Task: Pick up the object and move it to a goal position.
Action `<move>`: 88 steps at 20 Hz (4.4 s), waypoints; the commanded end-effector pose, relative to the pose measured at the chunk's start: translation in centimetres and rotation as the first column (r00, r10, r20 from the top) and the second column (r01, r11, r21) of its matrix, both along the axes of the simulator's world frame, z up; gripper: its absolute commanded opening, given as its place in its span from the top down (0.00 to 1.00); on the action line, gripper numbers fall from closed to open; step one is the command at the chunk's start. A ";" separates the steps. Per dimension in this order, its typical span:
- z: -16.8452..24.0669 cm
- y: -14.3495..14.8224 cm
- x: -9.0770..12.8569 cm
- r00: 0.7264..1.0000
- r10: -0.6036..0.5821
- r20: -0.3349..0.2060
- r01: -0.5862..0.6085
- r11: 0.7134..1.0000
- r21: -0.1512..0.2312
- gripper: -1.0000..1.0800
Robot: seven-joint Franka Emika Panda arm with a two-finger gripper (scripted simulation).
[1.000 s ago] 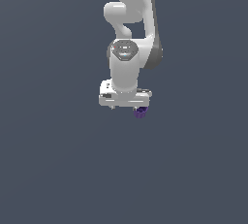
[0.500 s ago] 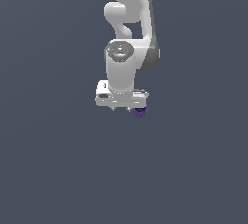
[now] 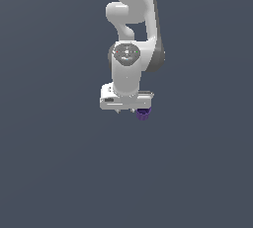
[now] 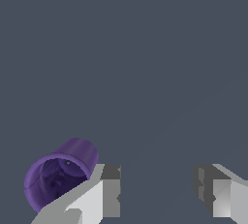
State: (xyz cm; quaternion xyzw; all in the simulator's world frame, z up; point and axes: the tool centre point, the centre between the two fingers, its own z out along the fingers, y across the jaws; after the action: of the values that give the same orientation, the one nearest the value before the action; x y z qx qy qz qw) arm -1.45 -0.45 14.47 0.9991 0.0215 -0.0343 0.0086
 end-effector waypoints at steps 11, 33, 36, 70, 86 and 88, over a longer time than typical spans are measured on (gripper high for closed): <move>-1.5 2.9 -0.6 0.931 0.359 -0.070 -0.360 0.933 0.000 0.38; -4.3 8.1 -2.0 0.427 0.885 -0.186 -0.885 0.451 0.113 0.38; -4.4 8.5 -2.1 0.378 0.906 -0.190 -0.906 0.404 0.126 0.38; -7.4 8.2 -2.9 0.321 0.927 -0.193 -0.926 0.350 0.141 1.00; -5.0 -0.2 2.2 0.321 0.927 -0.195 -0.926 0.350 0.141 1.00; -4.6 -1.8 3.3 0.321 0.927 -0.195 -0.926 0.350 0.141 1.00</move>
State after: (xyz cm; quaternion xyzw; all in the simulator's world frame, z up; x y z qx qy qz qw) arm 1.04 -1.02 9.46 0.7955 0.5881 -0.1444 0.0214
